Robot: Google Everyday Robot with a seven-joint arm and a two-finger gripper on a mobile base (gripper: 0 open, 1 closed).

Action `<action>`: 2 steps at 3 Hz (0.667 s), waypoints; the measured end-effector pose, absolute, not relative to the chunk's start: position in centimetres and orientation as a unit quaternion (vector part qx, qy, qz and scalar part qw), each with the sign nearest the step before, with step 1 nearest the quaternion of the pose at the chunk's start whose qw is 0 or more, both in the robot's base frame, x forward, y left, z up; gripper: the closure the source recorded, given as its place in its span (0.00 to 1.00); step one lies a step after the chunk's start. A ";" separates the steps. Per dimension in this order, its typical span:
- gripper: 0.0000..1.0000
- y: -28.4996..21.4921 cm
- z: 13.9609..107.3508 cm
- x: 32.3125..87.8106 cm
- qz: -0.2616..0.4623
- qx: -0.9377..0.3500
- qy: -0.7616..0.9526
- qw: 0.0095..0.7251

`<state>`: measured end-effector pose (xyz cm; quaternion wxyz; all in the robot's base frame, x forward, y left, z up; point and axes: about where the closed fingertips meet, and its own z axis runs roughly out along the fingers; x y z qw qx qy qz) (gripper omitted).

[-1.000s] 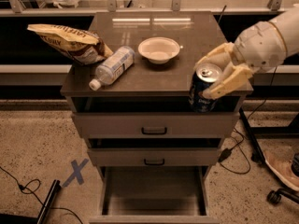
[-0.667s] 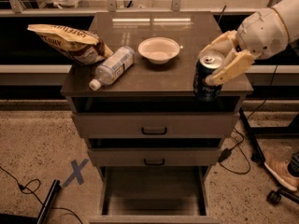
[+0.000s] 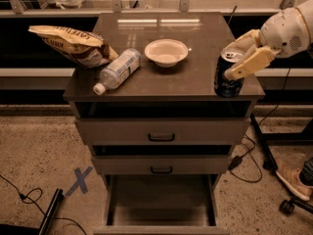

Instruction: Pick pepsi can from bottom drawer and place on counter

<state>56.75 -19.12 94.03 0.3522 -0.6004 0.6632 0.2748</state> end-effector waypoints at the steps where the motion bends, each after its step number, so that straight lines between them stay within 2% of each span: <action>1: 1.00 -20.6 93.0 58.9 0.275 -0.561 0.685 0.374; 2: 1.00 -21.4 93.3 61.7 0.255 -0.526 0.708 0.396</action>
Offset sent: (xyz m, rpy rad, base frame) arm 0.0808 -0.0385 -0.0015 0.0655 -0.0373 -0.3203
